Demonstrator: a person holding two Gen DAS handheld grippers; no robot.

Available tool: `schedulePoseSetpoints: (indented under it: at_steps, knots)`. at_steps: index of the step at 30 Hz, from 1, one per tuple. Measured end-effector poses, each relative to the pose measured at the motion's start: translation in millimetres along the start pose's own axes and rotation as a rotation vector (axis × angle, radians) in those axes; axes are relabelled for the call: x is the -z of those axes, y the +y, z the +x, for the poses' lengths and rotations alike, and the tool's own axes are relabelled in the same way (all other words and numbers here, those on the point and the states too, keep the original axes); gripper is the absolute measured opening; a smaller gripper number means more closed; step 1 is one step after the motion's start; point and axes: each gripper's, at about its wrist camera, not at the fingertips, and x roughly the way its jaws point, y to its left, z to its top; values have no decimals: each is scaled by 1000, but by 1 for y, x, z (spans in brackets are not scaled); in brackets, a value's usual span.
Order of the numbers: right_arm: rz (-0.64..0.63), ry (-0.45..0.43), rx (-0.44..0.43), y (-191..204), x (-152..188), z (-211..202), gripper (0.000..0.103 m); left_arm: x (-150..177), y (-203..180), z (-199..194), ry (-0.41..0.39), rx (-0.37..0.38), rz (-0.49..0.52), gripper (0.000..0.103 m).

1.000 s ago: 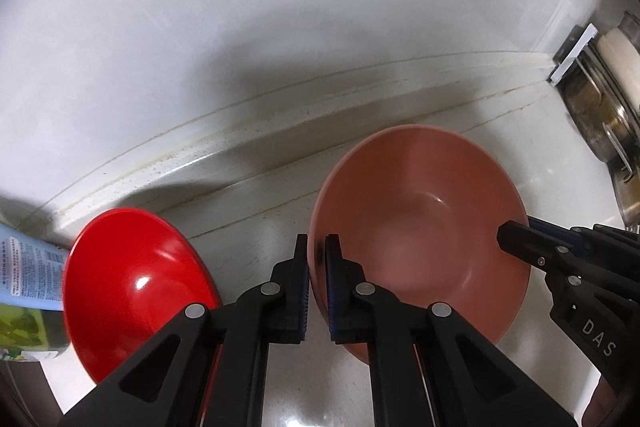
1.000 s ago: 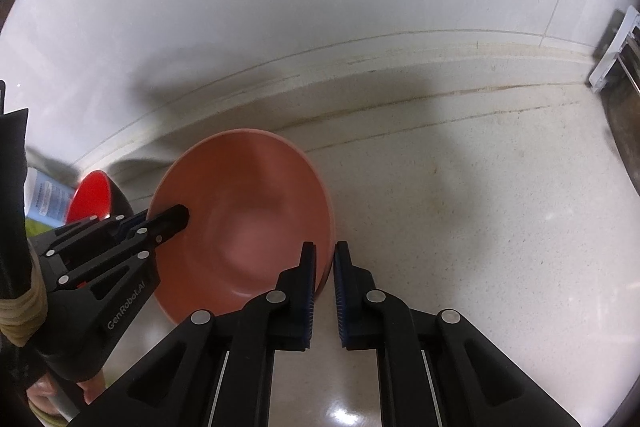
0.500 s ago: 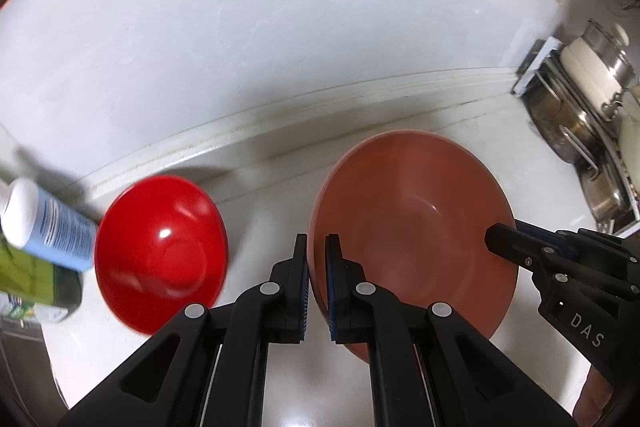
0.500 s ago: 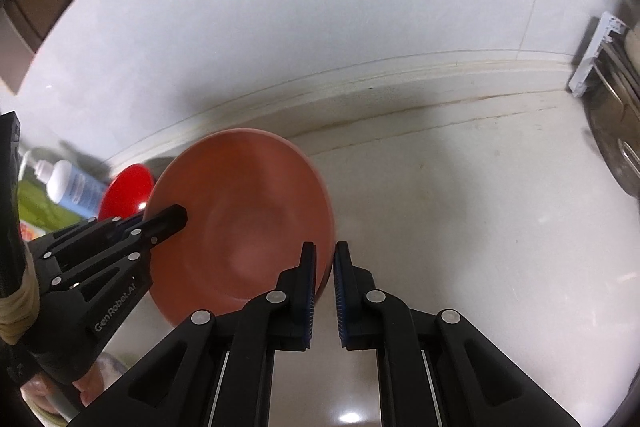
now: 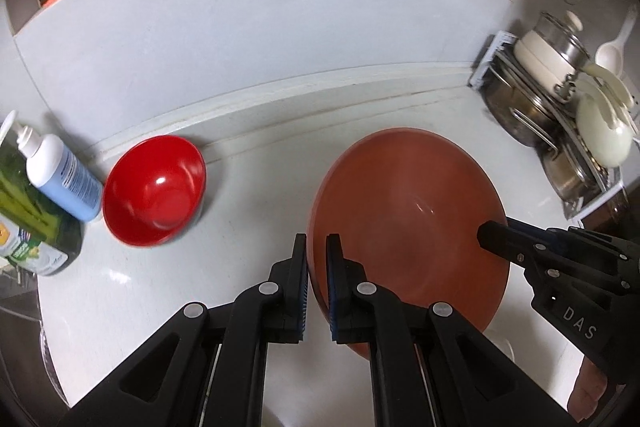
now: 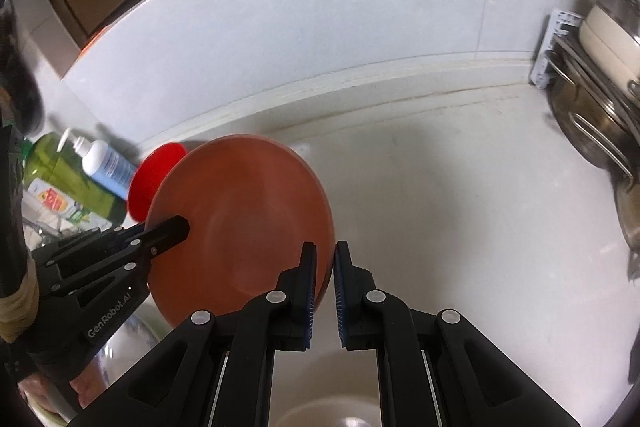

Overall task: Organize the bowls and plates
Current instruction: 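Lift the pink bowl with both tools and carry it over the cream bowl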

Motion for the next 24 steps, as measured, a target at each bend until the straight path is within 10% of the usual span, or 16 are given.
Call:
schedulePoseSetpoints:
  at_steps: [24]
  knots:
    - [36, -39, 37, -43, 96, -71, 11, 74, -65, -41, 43, 74, 94, 10]
